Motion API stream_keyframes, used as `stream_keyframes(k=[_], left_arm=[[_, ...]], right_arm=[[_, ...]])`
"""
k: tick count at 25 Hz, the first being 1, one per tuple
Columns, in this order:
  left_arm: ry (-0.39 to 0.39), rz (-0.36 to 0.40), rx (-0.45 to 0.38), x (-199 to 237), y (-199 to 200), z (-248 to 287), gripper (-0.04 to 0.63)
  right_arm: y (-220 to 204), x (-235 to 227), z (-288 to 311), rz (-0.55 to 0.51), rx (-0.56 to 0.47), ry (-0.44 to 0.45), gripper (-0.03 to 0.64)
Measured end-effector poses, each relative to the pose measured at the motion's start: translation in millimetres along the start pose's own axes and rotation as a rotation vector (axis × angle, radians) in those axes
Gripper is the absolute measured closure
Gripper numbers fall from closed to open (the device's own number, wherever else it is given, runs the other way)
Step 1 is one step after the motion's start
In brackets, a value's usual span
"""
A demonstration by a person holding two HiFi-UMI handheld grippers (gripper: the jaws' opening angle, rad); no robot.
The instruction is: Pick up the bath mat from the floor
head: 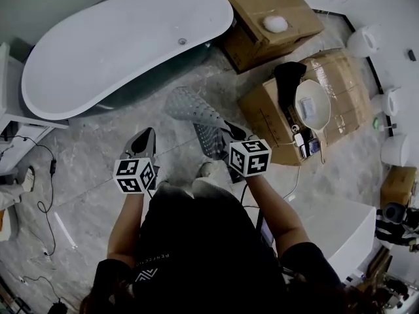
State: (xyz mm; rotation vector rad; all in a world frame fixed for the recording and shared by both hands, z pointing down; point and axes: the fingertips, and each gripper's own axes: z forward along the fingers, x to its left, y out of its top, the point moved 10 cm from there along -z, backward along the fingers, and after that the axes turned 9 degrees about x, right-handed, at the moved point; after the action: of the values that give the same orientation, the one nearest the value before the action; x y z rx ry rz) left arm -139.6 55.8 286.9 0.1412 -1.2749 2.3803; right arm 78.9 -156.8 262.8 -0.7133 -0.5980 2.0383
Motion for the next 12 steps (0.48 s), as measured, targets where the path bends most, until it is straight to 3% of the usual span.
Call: stream_keyframes(k=[12], left_arm=[[-0.005, 0.024, -0.084, -9.1, 32.1, -17.3, 0.591]], right_arm=[[11.4, 26.9, -26.5, -0.065, -0.051, 0.065, 0.606]])
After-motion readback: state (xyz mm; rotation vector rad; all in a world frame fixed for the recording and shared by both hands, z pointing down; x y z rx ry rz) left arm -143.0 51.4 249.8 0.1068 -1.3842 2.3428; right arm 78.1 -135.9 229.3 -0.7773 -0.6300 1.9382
